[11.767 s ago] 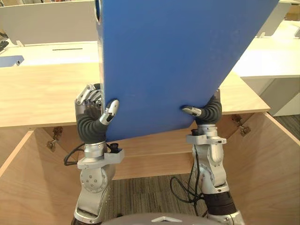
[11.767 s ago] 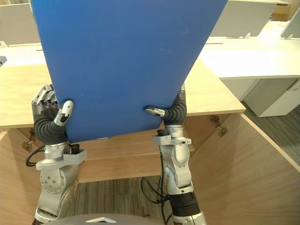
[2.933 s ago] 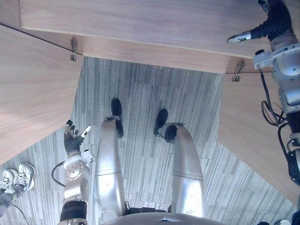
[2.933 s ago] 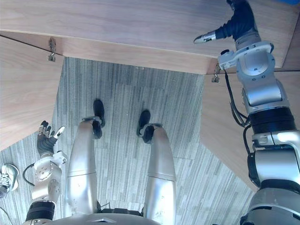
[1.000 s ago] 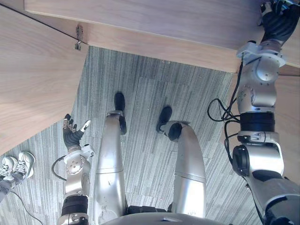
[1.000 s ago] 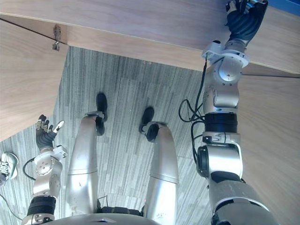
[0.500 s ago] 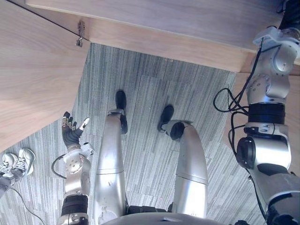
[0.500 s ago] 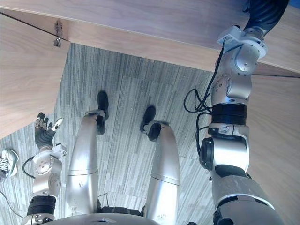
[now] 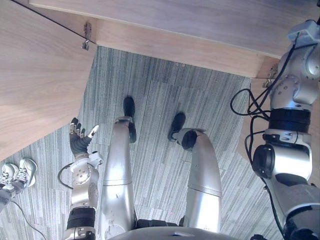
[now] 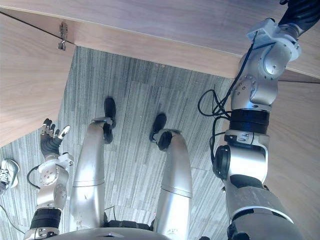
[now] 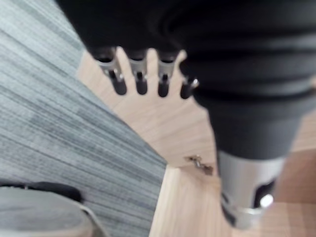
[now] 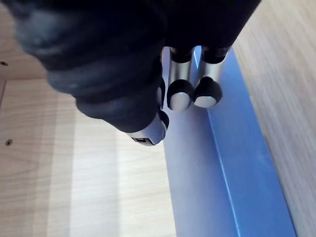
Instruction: Walk over to the cabinet, pick up the folder, carry it to the office cabinet, place the folder inside the office cabinet, then close the office cabinet door
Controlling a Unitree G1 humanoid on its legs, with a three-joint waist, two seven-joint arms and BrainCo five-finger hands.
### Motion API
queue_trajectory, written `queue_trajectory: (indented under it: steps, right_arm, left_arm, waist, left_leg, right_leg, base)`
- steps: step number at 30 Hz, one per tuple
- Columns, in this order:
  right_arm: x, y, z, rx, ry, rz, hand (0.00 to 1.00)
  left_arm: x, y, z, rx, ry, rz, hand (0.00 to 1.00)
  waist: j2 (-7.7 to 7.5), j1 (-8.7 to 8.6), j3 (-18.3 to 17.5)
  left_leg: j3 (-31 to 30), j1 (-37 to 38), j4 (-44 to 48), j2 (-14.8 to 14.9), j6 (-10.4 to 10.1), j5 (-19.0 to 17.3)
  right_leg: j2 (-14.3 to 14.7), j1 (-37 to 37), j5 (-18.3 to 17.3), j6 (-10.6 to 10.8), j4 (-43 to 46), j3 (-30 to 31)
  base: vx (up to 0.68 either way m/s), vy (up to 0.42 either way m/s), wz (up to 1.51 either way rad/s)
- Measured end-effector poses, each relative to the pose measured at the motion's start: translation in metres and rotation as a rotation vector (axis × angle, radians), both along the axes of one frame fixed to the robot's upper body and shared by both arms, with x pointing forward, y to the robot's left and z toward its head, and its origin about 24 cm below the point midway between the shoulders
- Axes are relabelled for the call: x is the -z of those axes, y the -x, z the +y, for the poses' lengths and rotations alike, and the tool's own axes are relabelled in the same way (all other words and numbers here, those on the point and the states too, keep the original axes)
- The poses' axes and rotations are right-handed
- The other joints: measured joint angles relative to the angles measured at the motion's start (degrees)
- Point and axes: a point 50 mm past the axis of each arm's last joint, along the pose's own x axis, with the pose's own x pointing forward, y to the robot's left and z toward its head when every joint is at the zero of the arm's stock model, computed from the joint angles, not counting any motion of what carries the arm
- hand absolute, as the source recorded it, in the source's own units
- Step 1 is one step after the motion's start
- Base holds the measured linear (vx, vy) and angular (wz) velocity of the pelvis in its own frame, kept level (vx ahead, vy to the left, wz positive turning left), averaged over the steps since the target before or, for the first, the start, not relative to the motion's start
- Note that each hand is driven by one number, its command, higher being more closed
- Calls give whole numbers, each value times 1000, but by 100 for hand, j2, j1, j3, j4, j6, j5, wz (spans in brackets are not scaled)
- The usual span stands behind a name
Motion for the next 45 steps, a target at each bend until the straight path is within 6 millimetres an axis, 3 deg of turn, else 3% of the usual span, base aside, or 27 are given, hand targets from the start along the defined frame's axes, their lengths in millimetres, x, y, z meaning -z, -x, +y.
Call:
queue_trajectory:
  steps: [9, 13, 16, 21, 29, 30, 35, 37, 40, 45]
  right_arm:
    - [31, 19, 15, -7, 63, -19, 100]
    - [64, 31, 40, -69, 120, 6, 100]
    - [108, 40, 67, -163, 165, 102, 100]
    - [172, 57, 91, -245, 254, 320, 100]
    - [249, 88, 127, -380, 469, 645, 100]
    - [255, 88, 128, -381, 484, 677, 100]
    - [327, 96, 129, -397, 539, 1030, 100]
    - [370, 107, 123, -417, 563, 1244, 100]
    - [408, 122, 113, -431, 533, 1451, 100]
    - [444, 149, 96, -414, 480, 1683, 100]
  left_arm:
    - [-2, -2, -1, 5, -3, -4, 0]
    - [-1, -2, -1, 7, -3, 2, 0]
    - [1, -2, -2, 17, -16, 23, 0]
    - [20, 3, -6, 50, -10, 113, 0]
    - [74, 48, -3, 64, -6, 366, 0]
    - [77, 50, -4, 69, -10, 385, 0]
    - [106, 68, -8, 138, -48, 553, 0]
    - [120, 78, -10, 154, -42, 633, 0]
    - [134, 92, -9, 152, -30, 718, 0]
    - [150, 110, -8, 160, -22, 835, 0]
  waist:
    - [17, 0, -12]
    - [13, -22, -34]
    - [5, -50, -135]
    - [-12, -159, -487]
    - [-275, -332, -1173]
    - [-293, -339, -1210]
    - [-407, -393, -1632]
    - [-390, -471, -1827]
    - [-347, -528, -1951]
    - [-301, -585, -2109]
  left_leg:
    - [-50, 202, 82, 36, 24, -21]
    - [-49, 497, 85, 103, 23, -78]
    - [-38, 872, 63, 198, 15, -159]
    - [109, 1841, -214, 311, 23, -367]
    - [593, 3918, -1272, 380, 101, -452]
    - [636, 4047, -1351, 379, 103, -453]
    - [928, 5005, -2148, 342, 105, -350]
    - [1025, 5392, -2723, 230, 85, -142]
    - [1171, 5847, -3366, 89, 82, 125]
    - [1405, 6529, -4200, -144, 100, 467]
  right_leg:
    - [56, 255, 8, -11, -7, -24]
    - [133, 561, 18, -21, -80, -21]
    - [228, 959, 11, -6, -228, -26]
    - [306, 1977, 32, 97, -762, -37]
    - [413, 4107, 415, 288, -2421, 49]
    - [416, 4243, 444, 301, -2528, 57]
    - [508, 5157, 839, 378, -3633, 261]
    - [520, 5568, 1171, 427, -4370, 329]
    - [516, 6073, 1622, 477, -5253, 417]
    - [440, 6610, 1990, 514, -5978, 618]
  base:
    - [-3, 9, -1]
    - [-4, 12, -8]
    - [-3, 12, -13]
    - [20, 32, -11]
    - [135, 91, -10]
    - [159, 95, -12]
    - [136, 65, -19]
    - [100, 31, -10]
    - [97, 22, -13]
    - [43, 19, -15]
